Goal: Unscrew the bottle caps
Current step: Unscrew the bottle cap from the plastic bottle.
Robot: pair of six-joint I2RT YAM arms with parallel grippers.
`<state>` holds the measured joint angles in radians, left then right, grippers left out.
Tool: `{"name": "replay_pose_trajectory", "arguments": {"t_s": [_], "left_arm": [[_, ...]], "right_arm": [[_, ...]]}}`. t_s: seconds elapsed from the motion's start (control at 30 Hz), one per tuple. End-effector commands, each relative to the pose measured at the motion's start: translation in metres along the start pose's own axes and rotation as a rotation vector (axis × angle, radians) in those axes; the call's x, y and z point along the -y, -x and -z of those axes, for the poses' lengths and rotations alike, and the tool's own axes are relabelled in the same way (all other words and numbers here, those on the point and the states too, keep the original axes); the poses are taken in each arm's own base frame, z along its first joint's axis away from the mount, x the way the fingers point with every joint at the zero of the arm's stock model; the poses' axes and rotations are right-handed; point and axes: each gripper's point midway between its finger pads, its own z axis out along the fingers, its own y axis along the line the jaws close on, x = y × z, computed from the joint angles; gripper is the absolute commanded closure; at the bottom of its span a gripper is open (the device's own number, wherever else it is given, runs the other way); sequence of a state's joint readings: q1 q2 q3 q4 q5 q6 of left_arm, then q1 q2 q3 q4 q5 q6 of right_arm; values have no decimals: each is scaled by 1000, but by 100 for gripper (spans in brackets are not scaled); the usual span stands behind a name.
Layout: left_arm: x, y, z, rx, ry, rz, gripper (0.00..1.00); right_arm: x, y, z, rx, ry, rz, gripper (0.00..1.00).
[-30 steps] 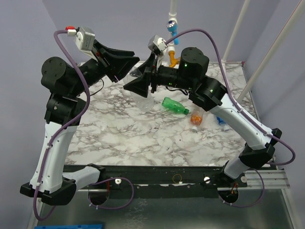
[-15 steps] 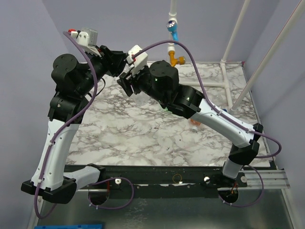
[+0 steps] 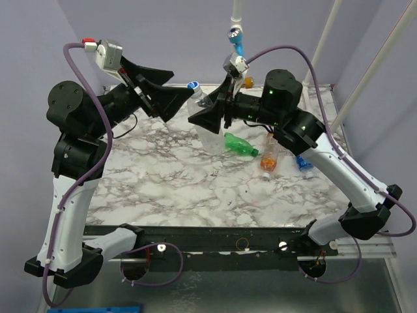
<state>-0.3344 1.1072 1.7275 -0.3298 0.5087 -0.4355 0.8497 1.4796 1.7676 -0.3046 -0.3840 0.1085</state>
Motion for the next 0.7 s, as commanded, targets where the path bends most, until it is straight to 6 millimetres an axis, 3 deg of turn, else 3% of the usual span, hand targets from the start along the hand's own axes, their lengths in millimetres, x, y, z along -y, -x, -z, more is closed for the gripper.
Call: {"name": "replay_pose_trajectory", "arguments": {"t_s": [0.0,0.1,0.27,0.67], "left_arm": [[81,-12,26,-136,-425,96,1],[97,-18,36,-178,-544,102,1],[110,-21,46,-214,-660,75,1],[124,-20,59,-238,-762,19,11]], "right_arm": [[-89,29,39,73,501,1,100],[-113,26,59,64,674,10,99],[-125,21,67,31,810,-6,99],[-106,22,44,55,730,-70,100]]}}
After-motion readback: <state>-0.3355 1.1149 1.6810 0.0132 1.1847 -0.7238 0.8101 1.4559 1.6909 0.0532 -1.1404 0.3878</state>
